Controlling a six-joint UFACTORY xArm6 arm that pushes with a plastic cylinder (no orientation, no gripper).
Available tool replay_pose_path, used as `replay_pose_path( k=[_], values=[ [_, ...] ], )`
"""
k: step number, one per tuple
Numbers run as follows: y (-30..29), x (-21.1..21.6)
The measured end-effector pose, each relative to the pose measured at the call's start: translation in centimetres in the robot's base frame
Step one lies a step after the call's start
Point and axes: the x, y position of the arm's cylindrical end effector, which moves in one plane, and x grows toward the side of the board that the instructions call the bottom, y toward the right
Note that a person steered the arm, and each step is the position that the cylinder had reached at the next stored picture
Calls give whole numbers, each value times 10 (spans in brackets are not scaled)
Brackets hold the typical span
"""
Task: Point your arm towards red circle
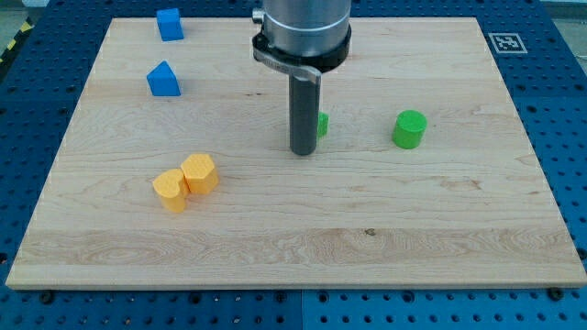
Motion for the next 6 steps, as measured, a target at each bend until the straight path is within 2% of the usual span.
replay_pose_path(
  k=[2, 3, 6],
  values=[
    [3, -49],
    [-27, -78],
    [-48, -214]
  ],
)
